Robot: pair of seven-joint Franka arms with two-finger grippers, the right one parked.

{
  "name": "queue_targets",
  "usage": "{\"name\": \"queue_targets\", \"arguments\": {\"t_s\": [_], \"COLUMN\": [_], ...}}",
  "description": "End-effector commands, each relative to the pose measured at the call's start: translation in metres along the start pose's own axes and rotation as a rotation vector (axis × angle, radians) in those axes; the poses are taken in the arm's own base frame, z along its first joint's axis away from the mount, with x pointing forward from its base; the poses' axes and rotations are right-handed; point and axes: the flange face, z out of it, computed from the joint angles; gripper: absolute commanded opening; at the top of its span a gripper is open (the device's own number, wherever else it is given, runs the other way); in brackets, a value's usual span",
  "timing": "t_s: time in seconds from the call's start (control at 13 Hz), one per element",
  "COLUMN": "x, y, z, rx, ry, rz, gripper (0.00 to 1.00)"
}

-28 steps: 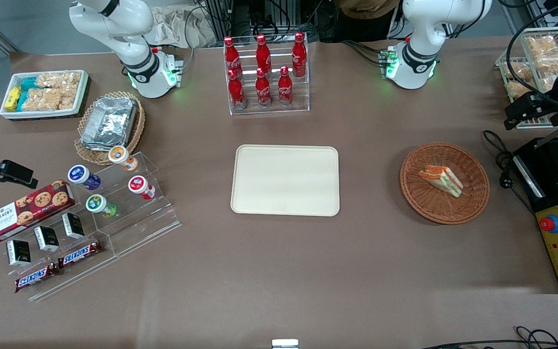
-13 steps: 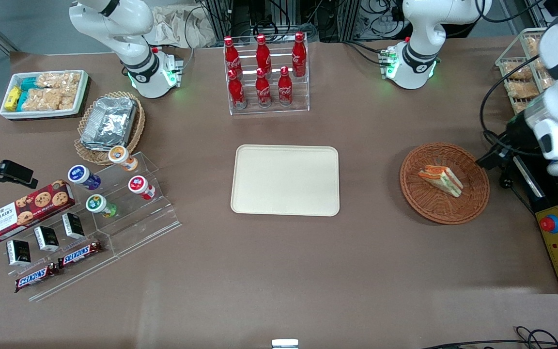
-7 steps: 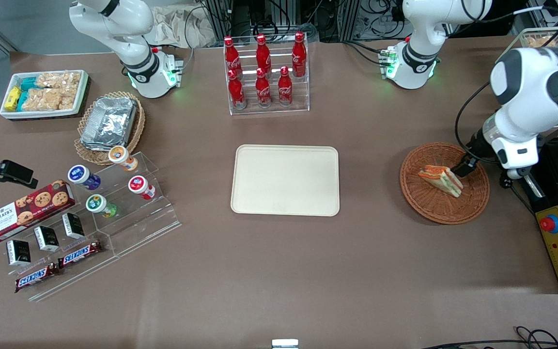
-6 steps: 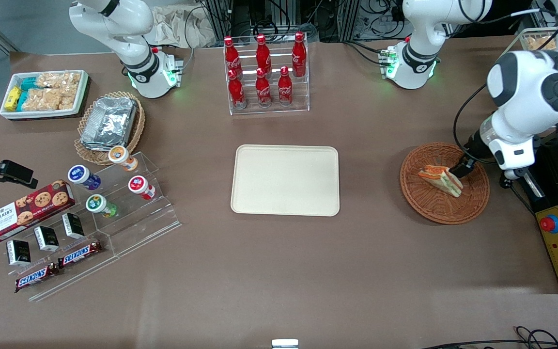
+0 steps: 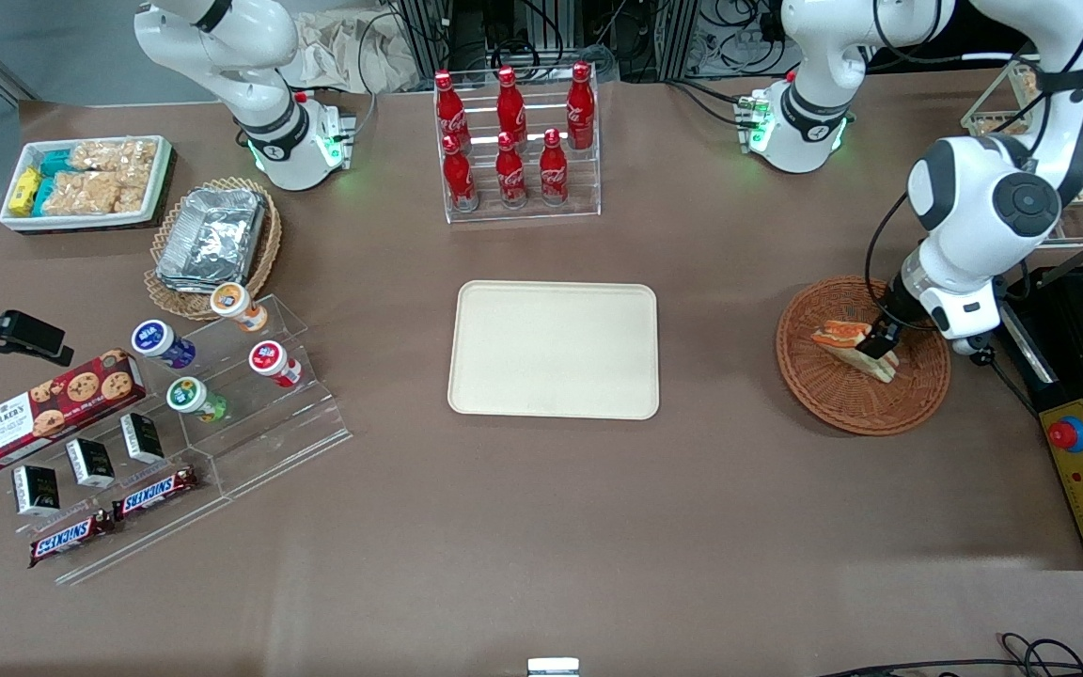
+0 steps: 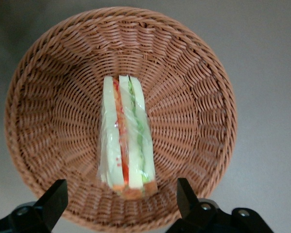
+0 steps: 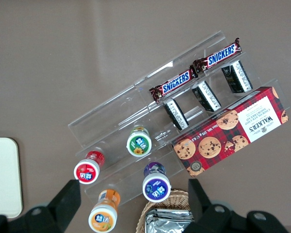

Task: Place sandwich from basket to tray
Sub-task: 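Lower the open left gripper over the wrapped sandwich in the basket, then close the left gripper on the sandwich and lift it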

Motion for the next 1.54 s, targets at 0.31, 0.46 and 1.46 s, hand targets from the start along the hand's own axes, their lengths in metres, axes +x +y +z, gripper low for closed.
{"name": "queue_targets", "arguments": {"t_s": [0.31,0.46,1.46], "x": [-0.003,-0.004,0.034], "y": [-0.010,-0.011,0.043], "z": [0.058,0.062,-0.131], "rx": [-0.028,-0.024,0.128], "ry": [0.038,0.036,-0.081], "rz": [-0.050,-0.050,0.220], "gripper": [0.99,0.42,0.00]}}
